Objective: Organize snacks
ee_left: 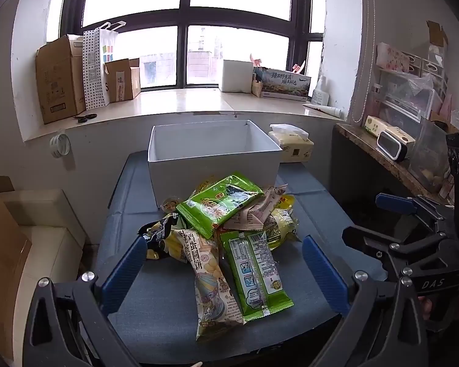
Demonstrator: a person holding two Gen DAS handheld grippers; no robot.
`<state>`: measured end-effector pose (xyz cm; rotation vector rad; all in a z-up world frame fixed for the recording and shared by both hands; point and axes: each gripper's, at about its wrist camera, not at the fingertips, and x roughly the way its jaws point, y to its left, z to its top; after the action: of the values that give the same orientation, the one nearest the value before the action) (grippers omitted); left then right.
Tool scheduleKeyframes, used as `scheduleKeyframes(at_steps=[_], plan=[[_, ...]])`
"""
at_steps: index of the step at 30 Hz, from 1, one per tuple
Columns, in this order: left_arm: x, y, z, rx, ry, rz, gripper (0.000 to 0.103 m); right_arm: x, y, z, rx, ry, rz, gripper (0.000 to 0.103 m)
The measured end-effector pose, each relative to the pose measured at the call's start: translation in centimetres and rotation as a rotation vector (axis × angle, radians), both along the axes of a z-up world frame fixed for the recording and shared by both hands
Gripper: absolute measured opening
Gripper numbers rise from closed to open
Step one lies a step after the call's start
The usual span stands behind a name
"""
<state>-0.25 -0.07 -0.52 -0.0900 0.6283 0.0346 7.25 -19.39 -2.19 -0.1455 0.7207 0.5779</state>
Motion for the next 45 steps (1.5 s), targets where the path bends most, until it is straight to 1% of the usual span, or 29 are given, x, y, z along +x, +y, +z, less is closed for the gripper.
scheduleKeyframes(at_steps=[13, 45], plan=[[0.11, -0.23, 0.15, 0.000, 0.006, -0.002, 0.103, -0.38, 0.47, 0.61, 0.006, 0.001, 0.001, 0.103], [0.08, -0.18, 0.00, 0.006, 0.014, -0.002, 0.103, -0.52, 0.43, 0.45, 0.001, 0.004, -0.004, 0.103]])
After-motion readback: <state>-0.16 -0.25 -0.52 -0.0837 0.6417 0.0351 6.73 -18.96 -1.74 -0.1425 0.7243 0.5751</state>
